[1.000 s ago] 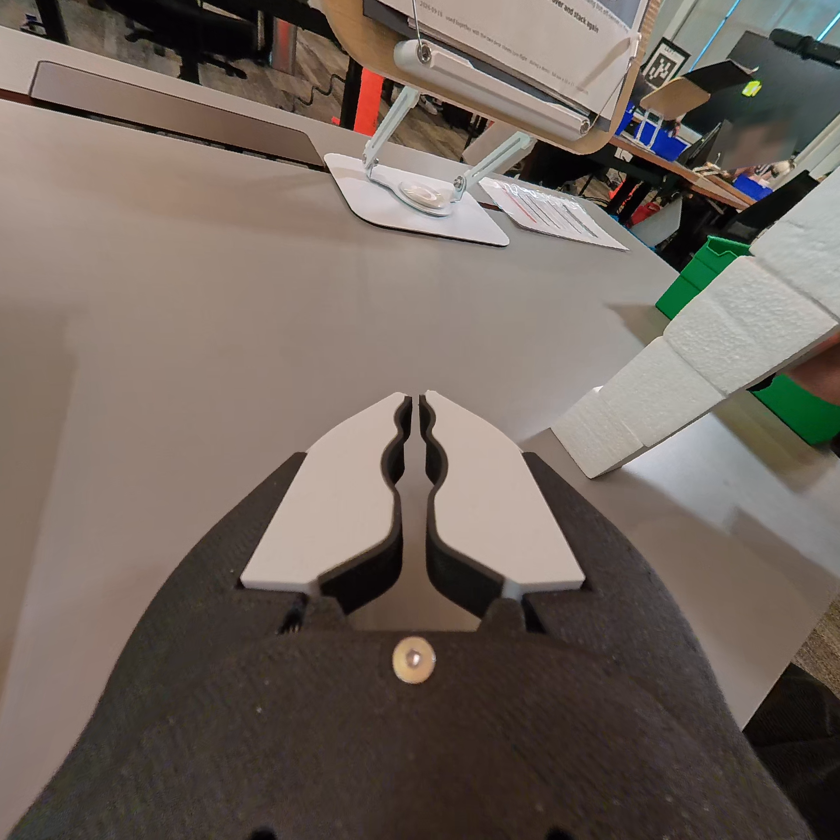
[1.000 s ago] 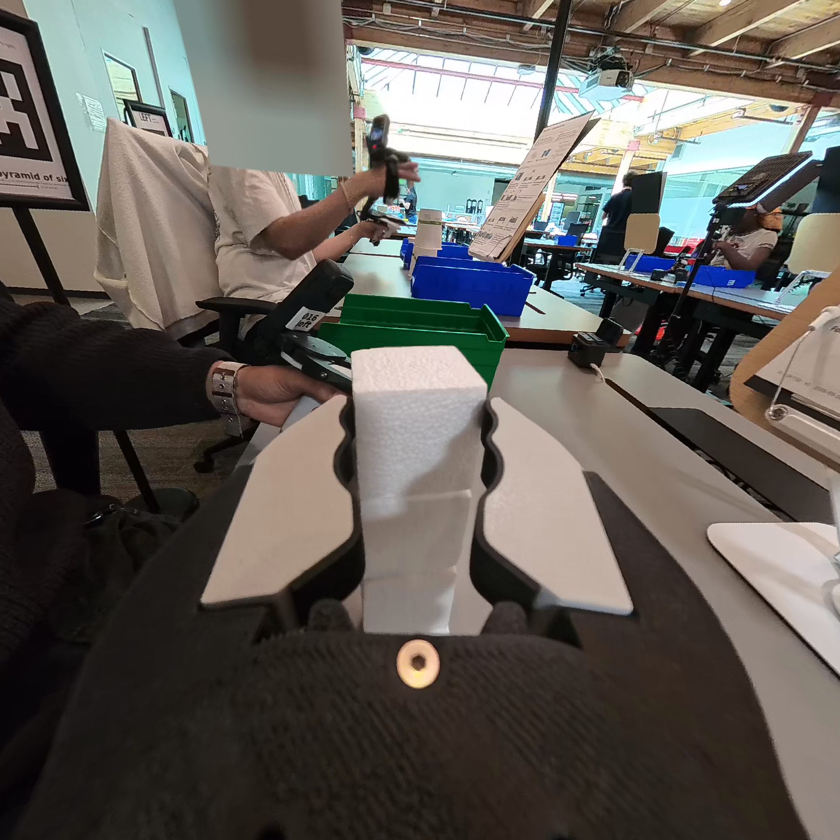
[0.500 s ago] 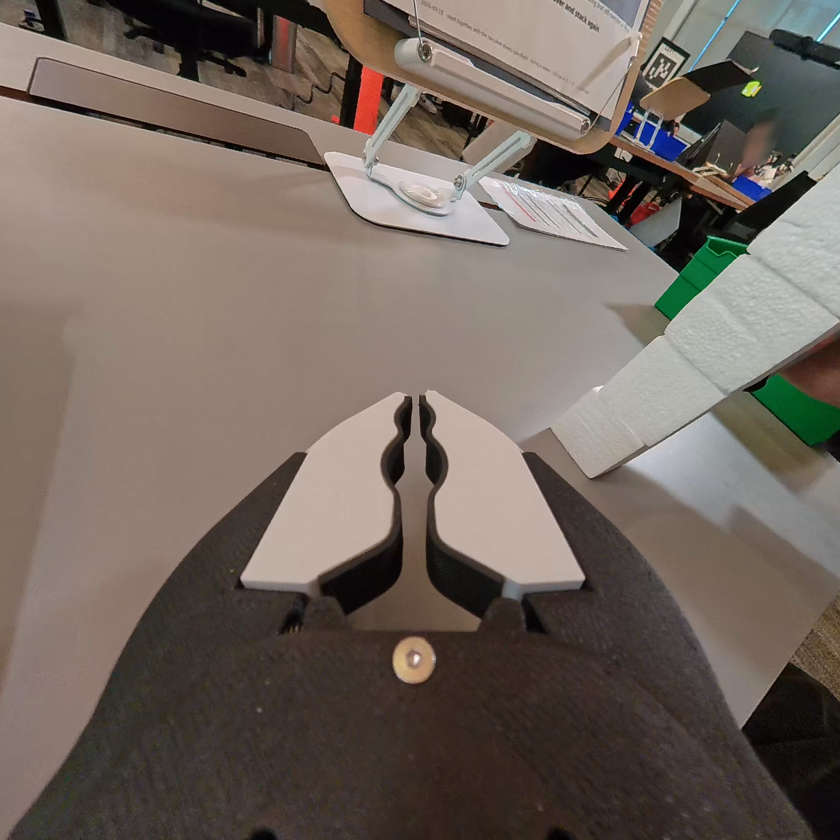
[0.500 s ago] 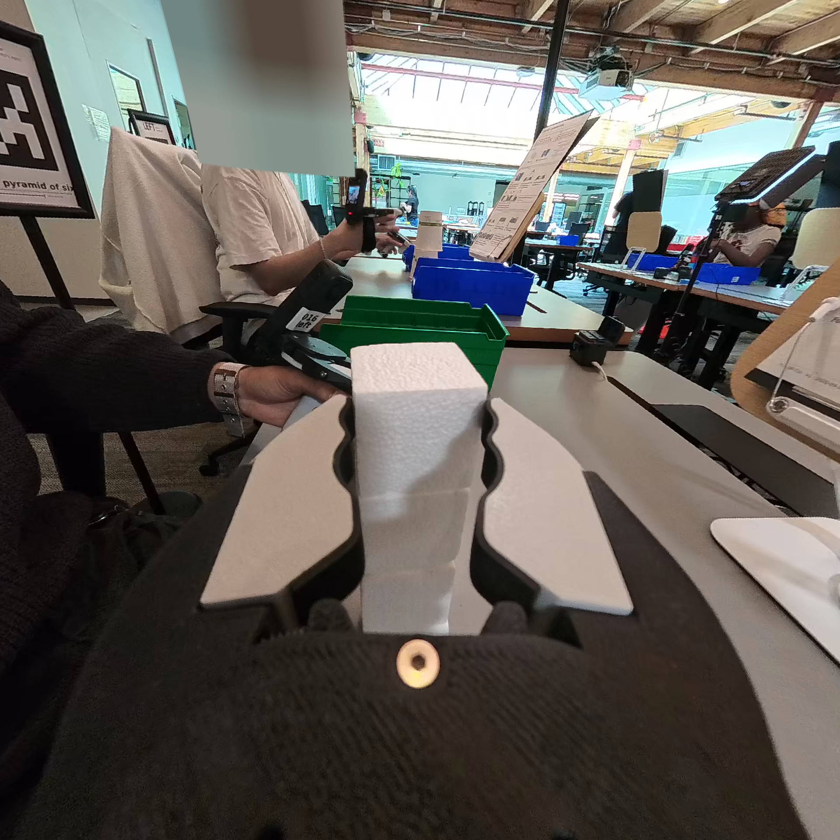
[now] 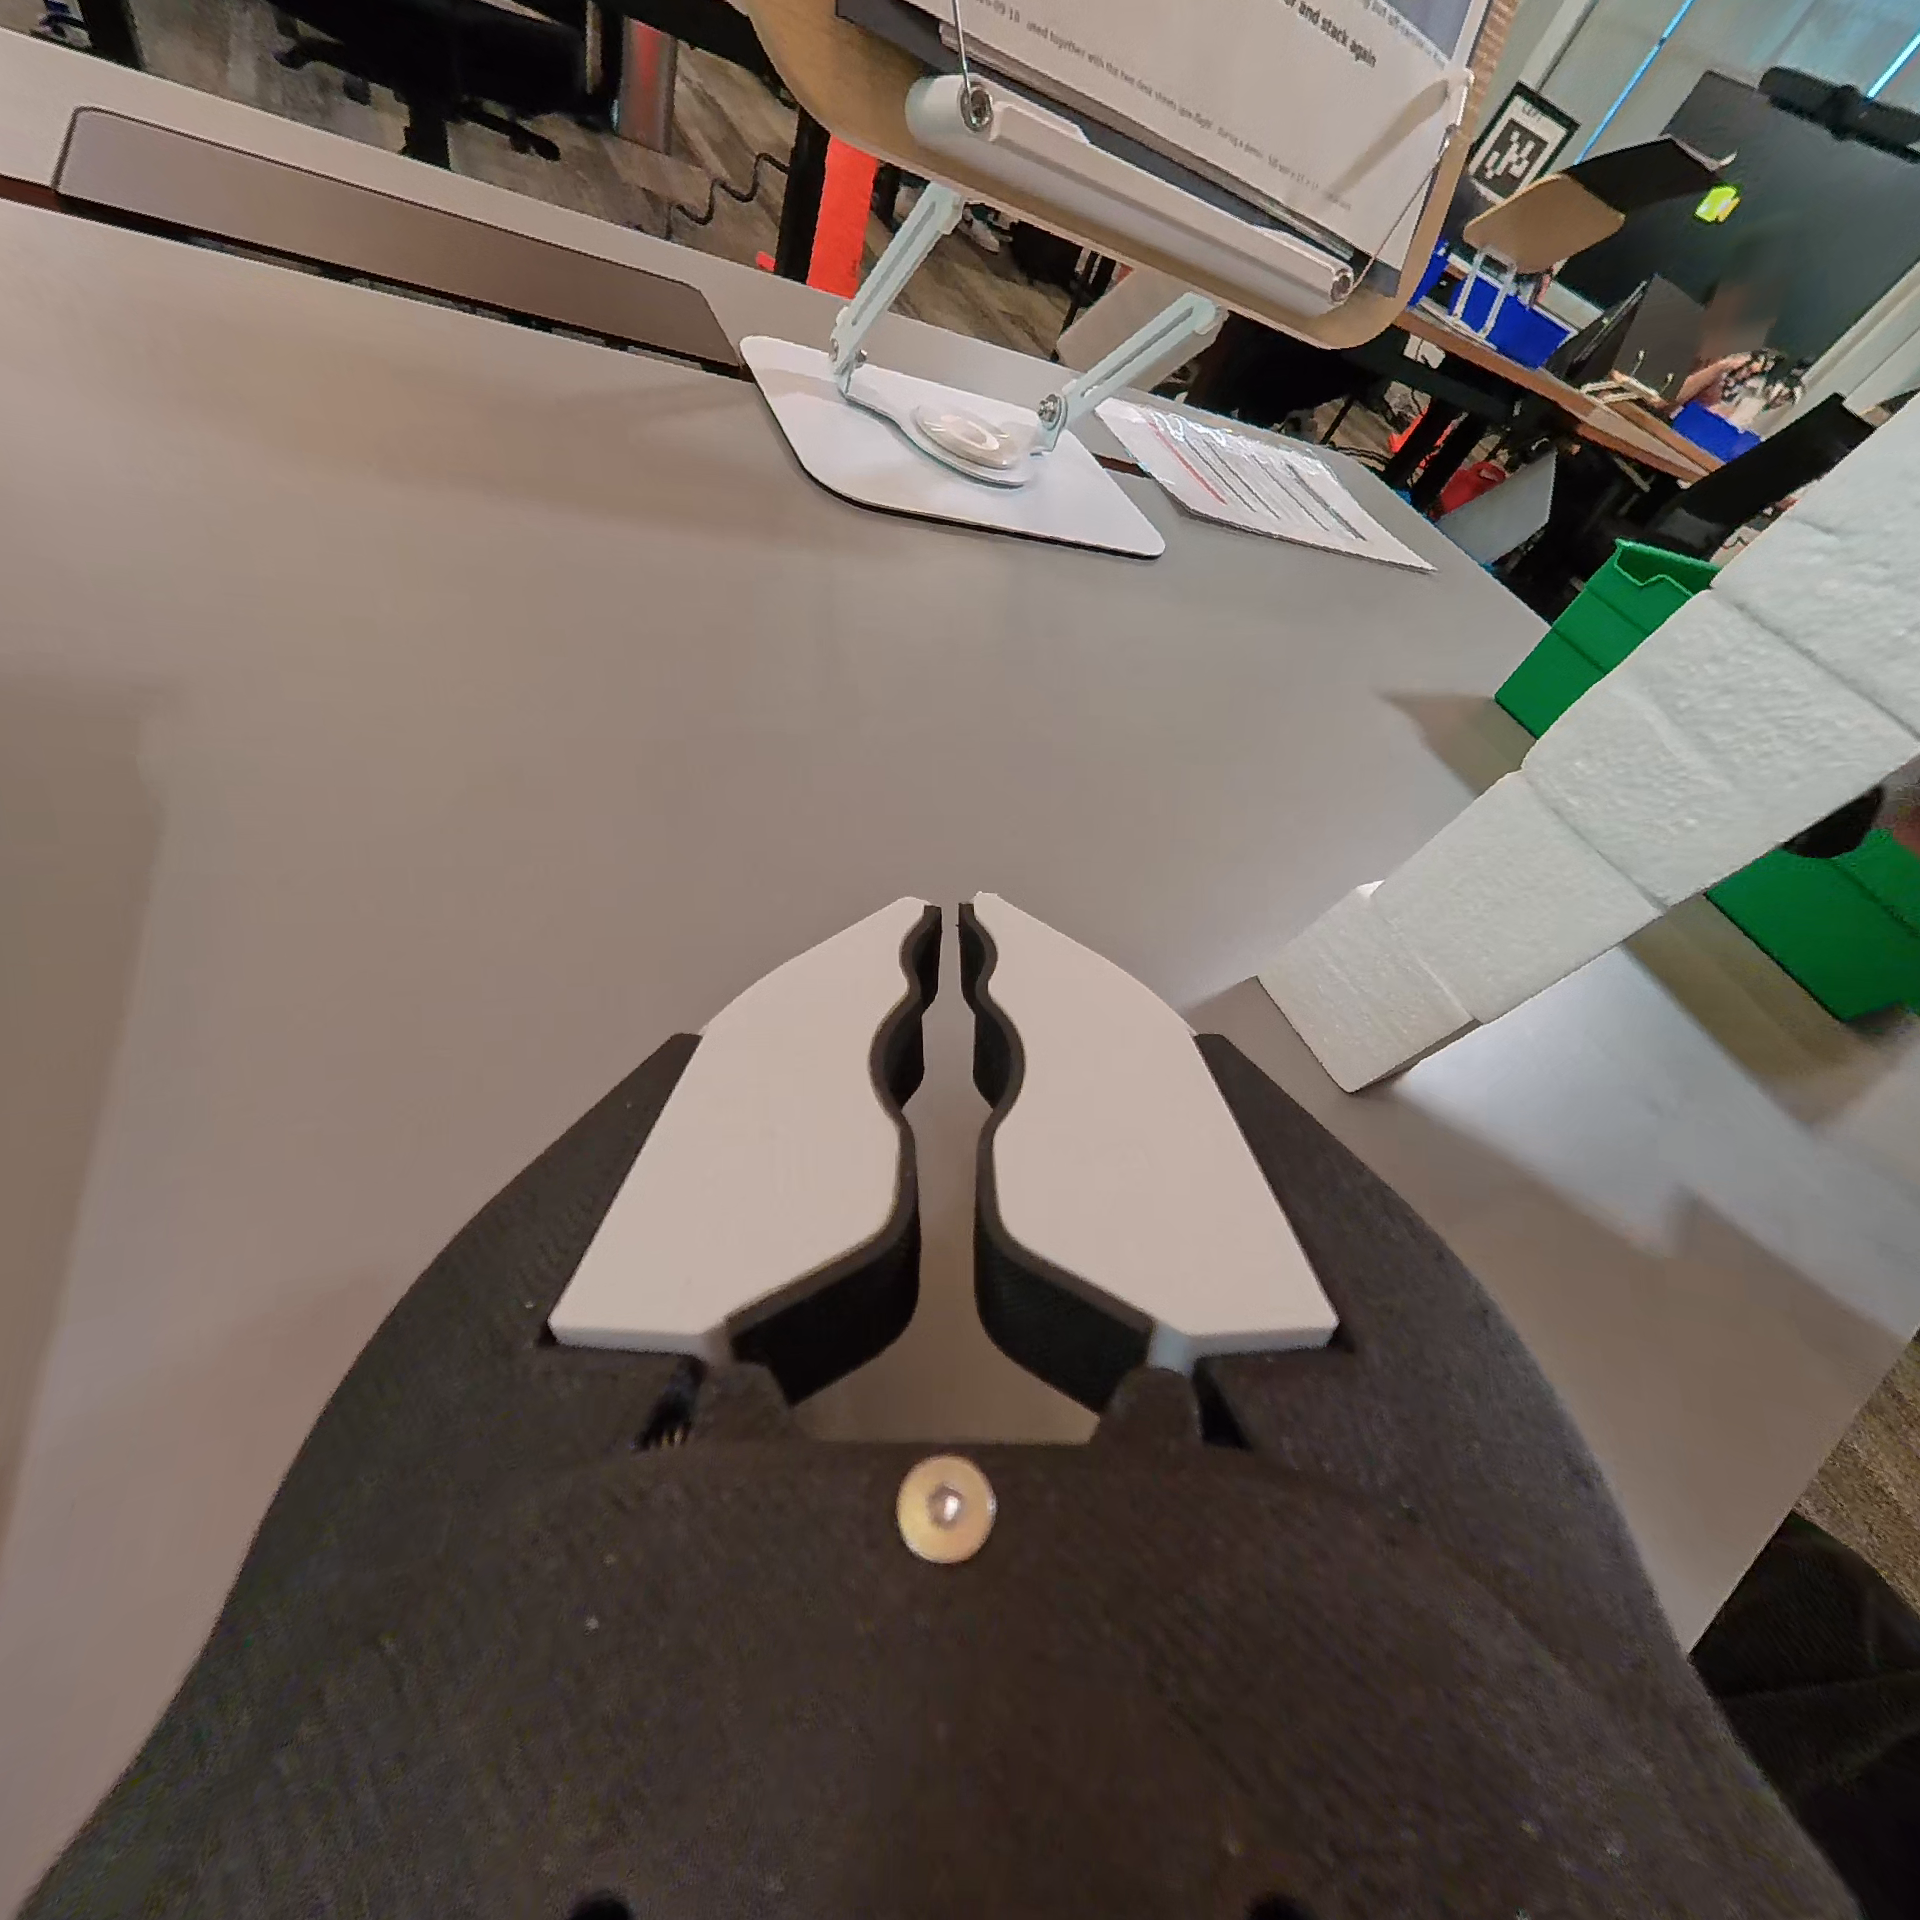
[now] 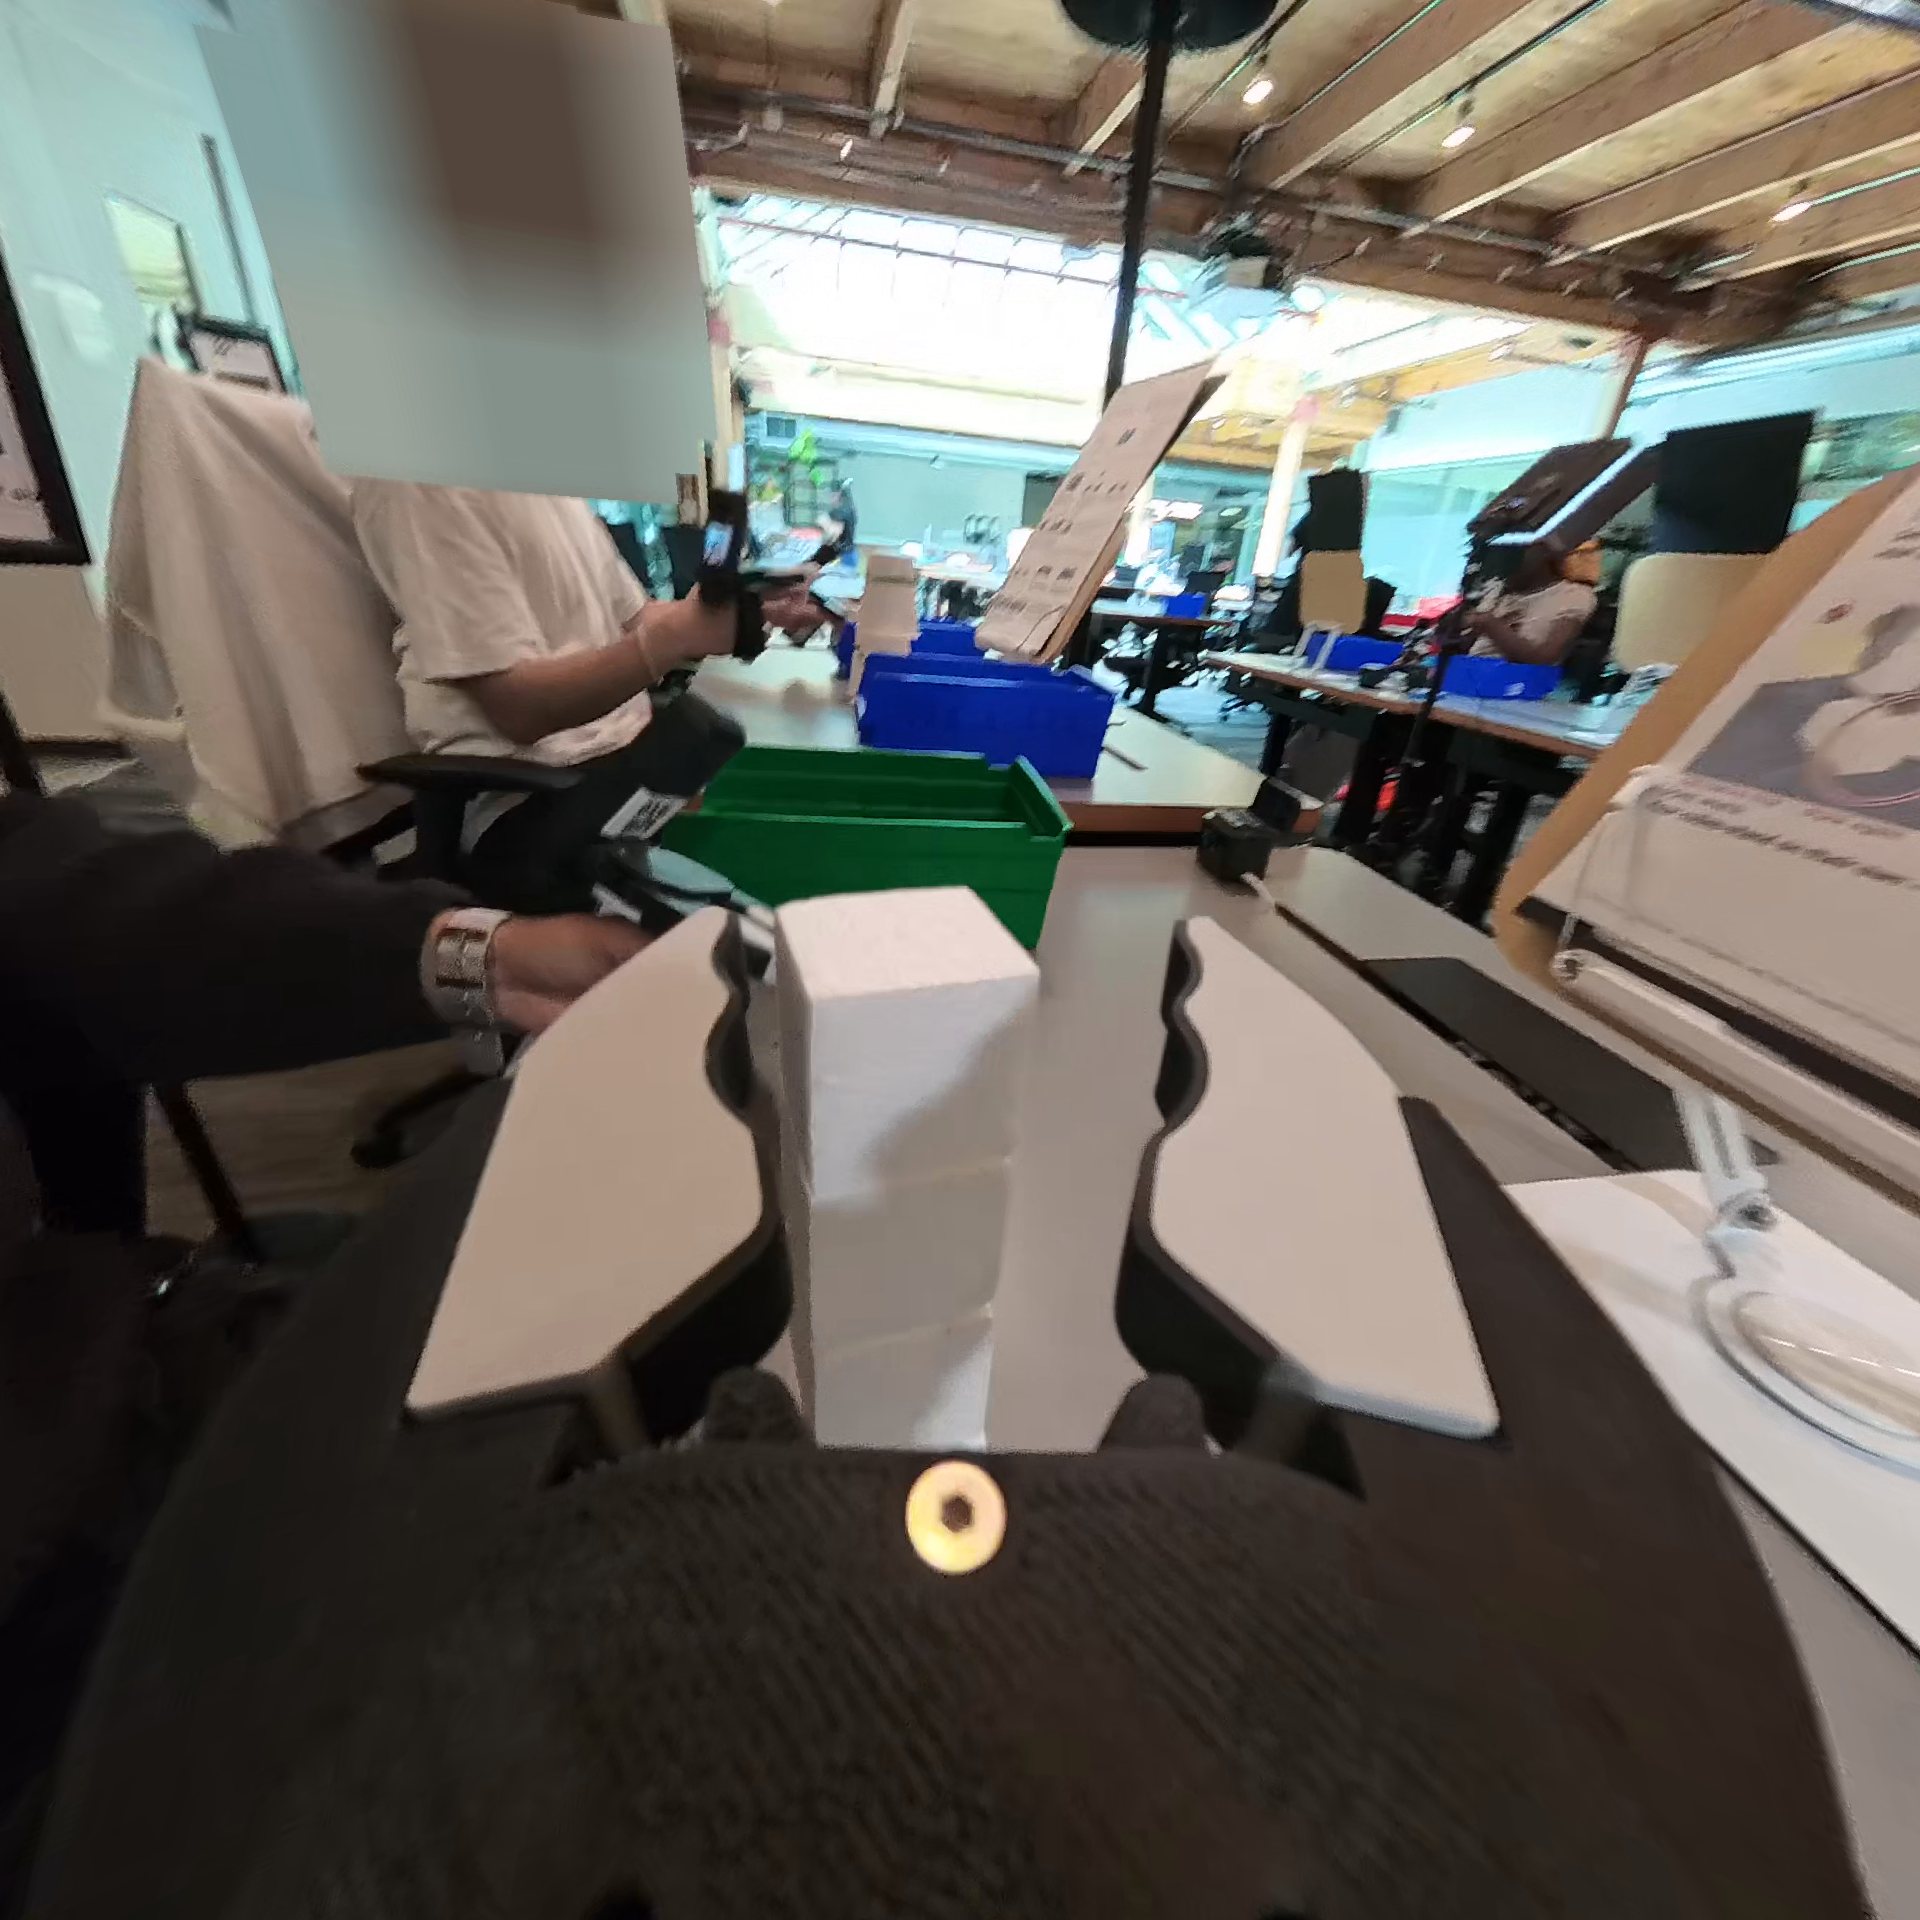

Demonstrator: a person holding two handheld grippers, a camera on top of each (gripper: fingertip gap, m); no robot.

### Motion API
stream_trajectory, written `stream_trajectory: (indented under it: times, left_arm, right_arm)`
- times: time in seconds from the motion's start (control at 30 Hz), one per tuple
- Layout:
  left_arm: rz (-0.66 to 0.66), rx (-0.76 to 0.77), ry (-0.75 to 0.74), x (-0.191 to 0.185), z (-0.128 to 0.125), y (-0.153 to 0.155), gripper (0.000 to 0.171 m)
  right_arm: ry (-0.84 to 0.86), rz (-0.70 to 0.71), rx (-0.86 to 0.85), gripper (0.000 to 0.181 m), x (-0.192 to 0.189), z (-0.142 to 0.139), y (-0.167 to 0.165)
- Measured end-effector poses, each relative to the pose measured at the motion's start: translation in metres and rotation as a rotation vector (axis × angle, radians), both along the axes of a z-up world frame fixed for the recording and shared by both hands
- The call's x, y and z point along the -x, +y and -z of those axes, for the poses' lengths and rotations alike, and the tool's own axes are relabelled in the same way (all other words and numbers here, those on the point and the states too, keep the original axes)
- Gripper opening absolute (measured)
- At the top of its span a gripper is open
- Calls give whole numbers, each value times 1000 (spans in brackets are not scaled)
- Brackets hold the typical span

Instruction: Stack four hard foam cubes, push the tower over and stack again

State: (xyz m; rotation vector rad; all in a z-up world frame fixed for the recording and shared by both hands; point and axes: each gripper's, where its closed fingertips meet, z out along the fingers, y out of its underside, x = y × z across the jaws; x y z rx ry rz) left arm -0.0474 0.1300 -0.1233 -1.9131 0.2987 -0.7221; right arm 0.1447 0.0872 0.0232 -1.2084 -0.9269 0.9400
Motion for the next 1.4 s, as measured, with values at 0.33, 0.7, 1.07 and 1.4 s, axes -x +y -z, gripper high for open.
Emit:
stream_trajectory:
  times: [0.33,0.7,1.07,1.4]
  left_arm:
    - [0,16,-31,0,0,0,4]
    - [-1,11,-14,0,1,-1,4]
    - [5,10,-10,-2,1,-1,4]
    - [6,10,-11,-2,1,-1,4]
  right_arm:
    - [-71,272,41,0,-40,58,-39]
    - [-742,288,22,0,31,173,-39]
    - [-917,466,-36,0,43,200,-20]
    - [-957,585,-46,0,34,202,2]
